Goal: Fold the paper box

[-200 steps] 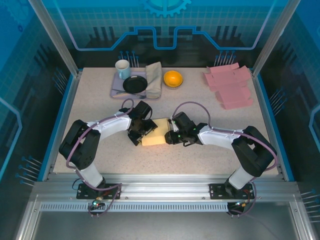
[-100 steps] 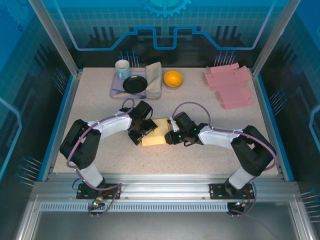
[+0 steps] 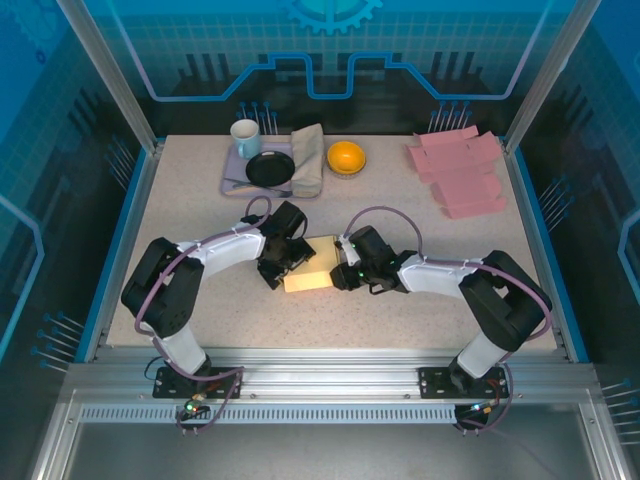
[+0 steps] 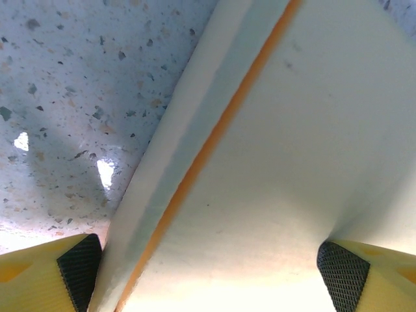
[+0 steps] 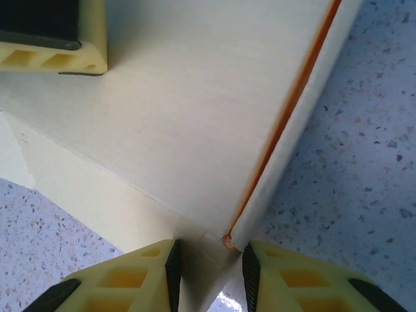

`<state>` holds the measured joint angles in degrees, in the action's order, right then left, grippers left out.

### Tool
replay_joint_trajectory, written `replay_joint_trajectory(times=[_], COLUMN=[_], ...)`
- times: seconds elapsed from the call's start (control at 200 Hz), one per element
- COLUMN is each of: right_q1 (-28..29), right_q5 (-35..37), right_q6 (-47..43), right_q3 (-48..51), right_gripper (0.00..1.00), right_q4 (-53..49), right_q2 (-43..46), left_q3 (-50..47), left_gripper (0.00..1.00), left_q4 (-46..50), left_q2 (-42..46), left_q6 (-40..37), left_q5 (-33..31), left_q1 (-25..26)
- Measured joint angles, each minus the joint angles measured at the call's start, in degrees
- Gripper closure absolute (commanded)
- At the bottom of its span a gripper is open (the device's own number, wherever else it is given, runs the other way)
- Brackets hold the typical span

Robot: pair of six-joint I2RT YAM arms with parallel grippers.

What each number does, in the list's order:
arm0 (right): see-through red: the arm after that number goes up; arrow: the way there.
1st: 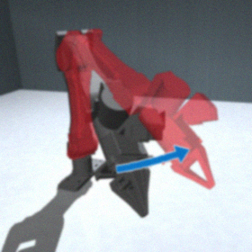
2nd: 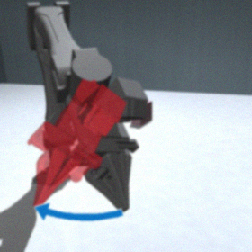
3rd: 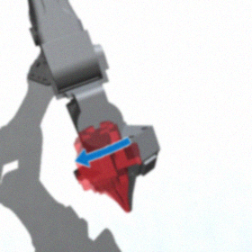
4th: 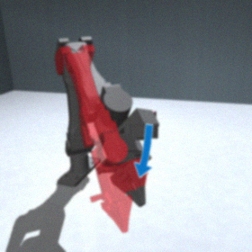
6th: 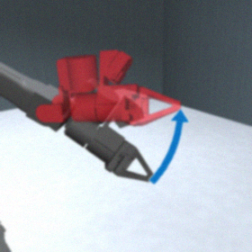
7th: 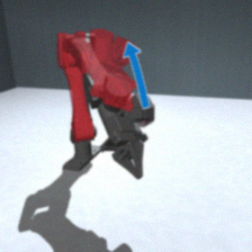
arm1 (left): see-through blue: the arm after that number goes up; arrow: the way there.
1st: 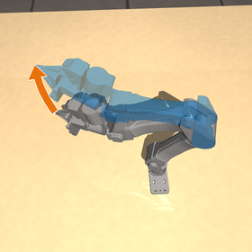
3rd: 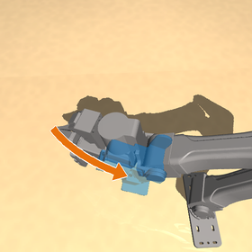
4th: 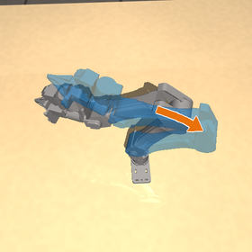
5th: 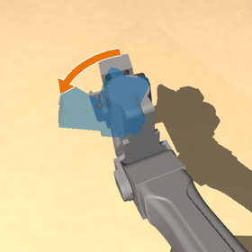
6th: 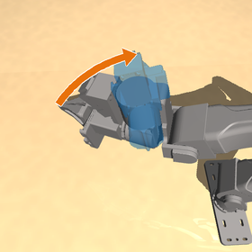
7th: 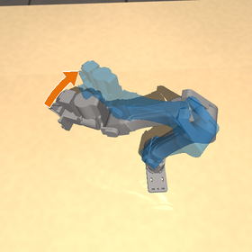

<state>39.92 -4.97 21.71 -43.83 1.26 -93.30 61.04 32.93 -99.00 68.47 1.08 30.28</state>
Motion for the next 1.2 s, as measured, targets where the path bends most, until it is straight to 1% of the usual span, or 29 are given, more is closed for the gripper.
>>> replay_joint_trajectory(times=[0.105,0.22,0.405,0.65,0.88,1.2], right_q1=[-0.3,-0.4,-1.7,-3.0,-3.2,-3.3], right_q5=[-0.1,0.0,-2.2,-5.9,-7.1,-9.3], right_q6=[-0.2,0.3,3.7,6.9,7.3,9.3], right_q3=[0.4,0.4,-0.1,-0.1,-0.1,-0.1], right_gripper=[0.67,0.62,0.62,0.64,0.66,0.66], right_q4=[0.8,0.7,-1.0,-1.9,-2.2,-4.0], right_q2=[-0.1,0.0,0.0,0.0,0.0,0.2], left_q3=[0.0,0.0,0.0,0.0,0.0,0.3], left_gripper=[0.09,0.09,0.09,0.09,0.09,0.09], left_q4=[-0.2,-0.2,-0.2,-0.2,-0.2,0.2], left_q2=[0.0,-0.1,-0.1,-0.1,-0.1,-0.1], left_q6=[0.0,0.0,0.0,0.0,0.0,-0.9], left_q5=[-0.2,-0.3,-0.4,-0.5,-0.9,-1.3], left_q1=[0.0,0.0,0.0,0.1,0.2,0.3])
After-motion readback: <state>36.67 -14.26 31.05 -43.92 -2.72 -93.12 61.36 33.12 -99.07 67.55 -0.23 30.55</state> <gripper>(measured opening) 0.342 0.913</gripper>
